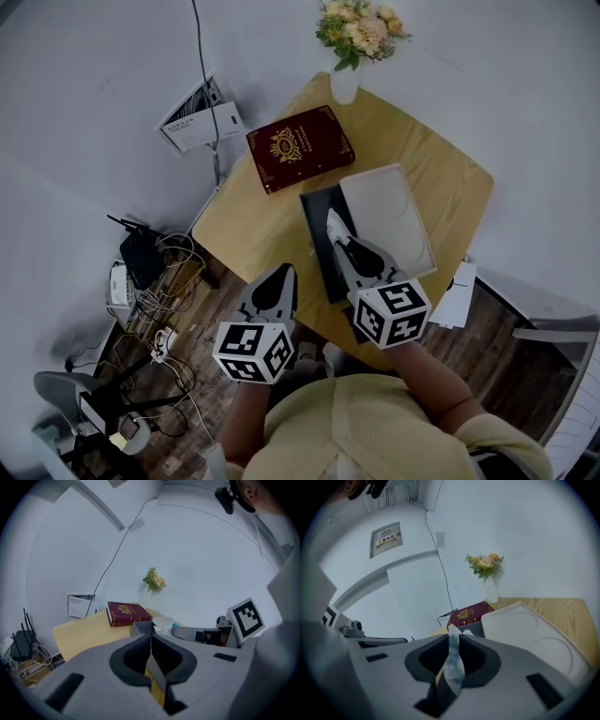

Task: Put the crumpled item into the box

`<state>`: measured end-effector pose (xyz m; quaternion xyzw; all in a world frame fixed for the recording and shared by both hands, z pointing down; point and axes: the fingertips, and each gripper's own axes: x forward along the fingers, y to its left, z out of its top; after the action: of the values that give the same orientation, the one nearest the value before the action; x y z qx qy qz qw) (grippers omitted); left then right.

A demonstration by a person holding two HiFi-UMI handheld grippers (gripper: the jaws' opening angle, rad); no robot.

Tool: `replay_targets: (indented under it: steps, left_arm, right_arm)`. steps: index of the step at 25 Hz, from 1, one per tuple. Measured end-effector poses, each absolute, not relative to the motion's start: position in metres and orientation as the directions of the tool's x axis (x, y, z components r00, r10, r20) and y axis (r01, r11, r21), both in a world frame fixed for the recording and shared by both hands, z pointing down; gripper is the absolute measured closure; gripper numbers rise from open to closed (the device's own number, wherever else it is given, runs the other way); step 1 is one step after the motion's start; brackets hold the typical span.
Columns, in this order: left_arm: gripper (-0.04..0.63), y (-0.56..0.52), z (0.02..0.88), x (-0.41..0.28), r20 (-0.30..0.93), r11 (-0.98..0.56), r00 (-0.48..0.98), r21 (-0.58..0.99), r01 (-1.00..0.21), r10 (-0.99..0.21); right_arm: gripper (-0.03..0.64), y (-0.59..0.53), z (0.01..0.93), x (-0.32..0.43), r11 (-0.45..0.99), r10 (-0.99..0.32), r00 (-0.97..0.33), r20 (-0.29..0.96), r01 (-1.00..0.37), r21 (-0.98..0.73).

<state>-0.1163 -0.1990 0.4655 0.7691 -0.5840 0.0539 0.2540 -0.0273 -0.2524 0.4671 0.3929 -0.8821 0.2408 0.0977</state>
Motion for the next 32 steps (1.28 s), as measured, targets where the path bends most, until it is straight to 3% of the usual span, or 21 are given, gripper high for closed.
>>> replay_targets:
  steps: [8, 11, 16, 26, 32]
  left_arm:
    - [0.569, -0.206, 0.467, -0.111, 0.379, -0.206, 0.328, 0.328, -0.922, -0.865]
    - [0.569, -0.208, 0.467, -0.111, 0.379, -0.208, 0.33, 0.328, -0.922, -0.864]
    - [0.569, -0.209, 0.466, -0.112, 0.375, -0.213, 0.333, 0.325, -0.921, -0.865]
    - [0.569, -0.204, 0.463, -0.111, 0.369, -0.235, 0.352, 0.327, -0.916, -0.86]
    - [0.569, -0.2, 0.458, -0.112, 0.355, -0.248, 0.364, 0.33, -0.911, -0.861]
  right_arm:
    - [0.546, -0.257, 0.478, -0.033, 0.592, -0.625, -0.664, 0.41, -0.746, -0.305]
    - [0.464, -0.254, 0.483, -0.036, 0.607, -0.602, -0.673, 0.43, -0.736, -0.301]
    - [0.445, -0.248, 0.476, -0.04, 0.63, -0.593, -0.696, 0.405, -0.714, -0.305]
    - [0.449, -0.239, 0.46, -0.032, 0.618, -0.616, -0.705, 0.353, -0.71, -0.338]
    - [0.548, -0.232, 0.456, -0.026, 0.602, -0.646, -0.679, 0.349, -0.734, -0.316]
